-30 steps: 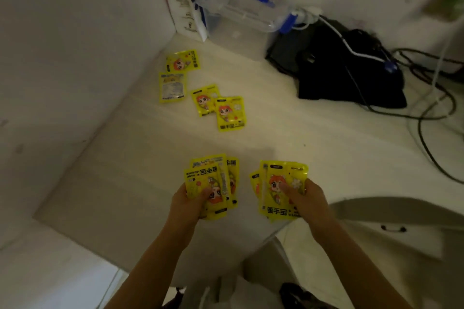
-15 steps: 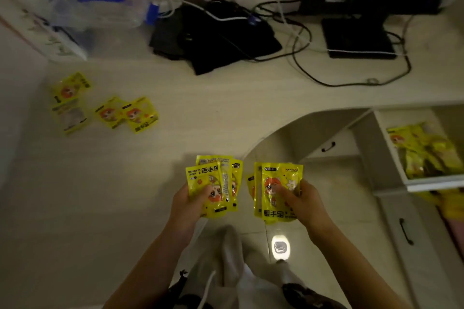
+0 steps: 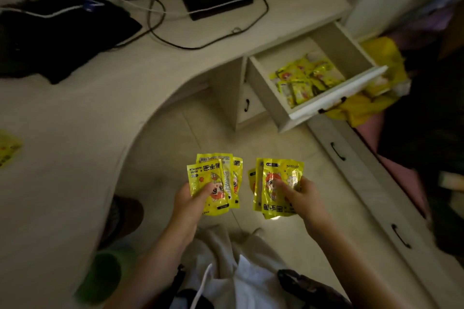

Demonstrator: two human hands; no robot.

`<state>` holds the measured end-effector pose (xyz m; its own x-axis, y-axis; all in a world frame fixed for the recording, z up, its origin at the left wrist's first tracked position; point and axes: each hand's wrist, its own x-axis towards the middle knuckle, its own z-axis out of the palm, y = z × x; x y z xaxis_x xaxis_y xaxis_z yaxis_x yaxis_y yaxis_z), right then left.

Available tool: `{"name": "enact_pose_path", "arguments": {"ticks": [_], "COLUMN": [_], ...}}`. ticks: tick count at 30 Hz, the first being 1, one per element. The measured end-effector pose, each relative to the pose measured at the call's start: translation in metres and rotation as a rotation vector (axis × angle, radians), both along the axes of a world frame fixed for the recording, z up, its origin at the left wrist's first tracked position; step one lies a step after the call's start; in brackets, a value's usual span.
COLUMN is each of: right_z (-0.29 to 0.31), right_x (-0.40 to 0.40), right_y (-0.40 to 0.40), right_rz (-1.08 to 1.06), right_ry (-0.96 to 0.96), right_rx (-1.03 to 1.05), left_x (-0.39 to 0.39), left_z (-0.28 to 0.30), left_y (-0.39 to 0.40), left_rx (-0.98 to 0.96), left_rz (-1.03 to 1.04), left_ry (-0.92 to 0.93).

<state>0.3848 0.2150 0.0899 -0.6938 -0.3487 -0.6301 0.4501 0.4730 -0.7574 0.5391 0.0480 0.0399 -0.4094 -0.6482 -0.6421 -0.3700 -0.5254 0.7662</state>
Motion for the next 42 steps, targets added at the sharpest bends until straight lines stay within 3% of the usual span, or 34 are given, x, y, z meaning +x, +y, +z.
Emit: {"name": "enact_pose_path", "arguments": {"ticks": [8, 15, 32, 42], "right_z": [-0.009, -0.016, -0.01, -0.022], "right_x": [-0.068, -0.122, -0.346, -0.458], "right_y": [0.105, 0.133, 0.066, 0.022], "right_rz": [-0.185, -0.298, -0.278, -0.091], "right_ry": [-0.022, -0.041, 0.007, 0.007], "right_rx": [0.029, 0.016, 0.02, 0.065], "left_x": [-0.092, -0.166, -0.378, -0.452], "left_z": [-0.005, -0.001, -0.008, -0.025], "left_y": [0.089, 0.103, 0.037, 0.02], "left_rx": [0.018, 0.006, 0.019, 0.032], "left_rz": [-0.162, -0.228, -0.201, -0.007], "left_ry": [-0.012, -0.001, 0.003, -0.021]}}
